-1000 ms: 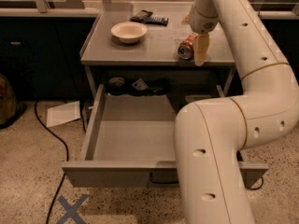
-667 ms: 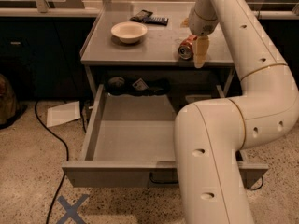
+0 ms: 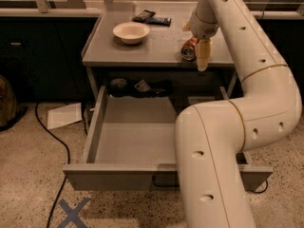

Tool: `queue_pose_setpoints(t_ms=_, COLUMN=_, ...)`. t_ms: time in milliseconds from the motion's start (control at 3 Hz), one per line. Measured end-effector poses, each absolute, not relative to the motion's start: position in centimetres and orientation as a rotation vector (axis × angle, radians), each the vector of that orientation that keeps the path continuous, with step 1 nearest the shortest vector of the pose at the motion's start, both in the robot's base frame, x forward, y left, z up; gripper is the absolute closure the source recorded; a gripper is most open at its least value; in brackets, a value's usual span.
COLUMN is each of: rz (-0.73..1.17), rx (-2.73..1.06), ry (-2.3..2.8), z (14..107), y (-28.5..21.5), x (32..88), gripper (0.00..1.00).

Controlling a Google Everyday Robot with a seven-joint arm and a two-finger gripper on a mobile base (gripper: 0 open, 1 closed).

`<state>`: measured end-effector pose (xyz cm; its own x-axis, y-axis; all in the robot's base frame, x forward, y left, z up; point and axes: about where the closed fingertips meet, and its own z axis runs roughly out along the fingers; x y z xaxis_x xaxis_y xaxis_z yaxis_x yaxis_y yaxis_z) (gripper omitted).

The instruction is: Place coke can into top drawer

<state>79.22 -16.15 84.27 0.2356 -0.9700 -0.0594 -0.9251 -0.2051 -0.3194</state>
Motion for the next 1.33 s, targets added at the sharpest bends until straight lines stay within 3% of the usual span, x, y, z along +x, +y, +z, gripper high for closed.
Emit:
queue_pose_setpoints(t_ms=1000, rz=-0.249, rx=-2.218, ry=1.785, z=83.25, y=-16.26, x=80.12, gripper=0.0)
queue_pose_setpoints(t_ms=1333, rz=-0.249, rx=-2.218, ry=1.785, z=83.25, y=-16.26, x=80.12, gripper=0.18)
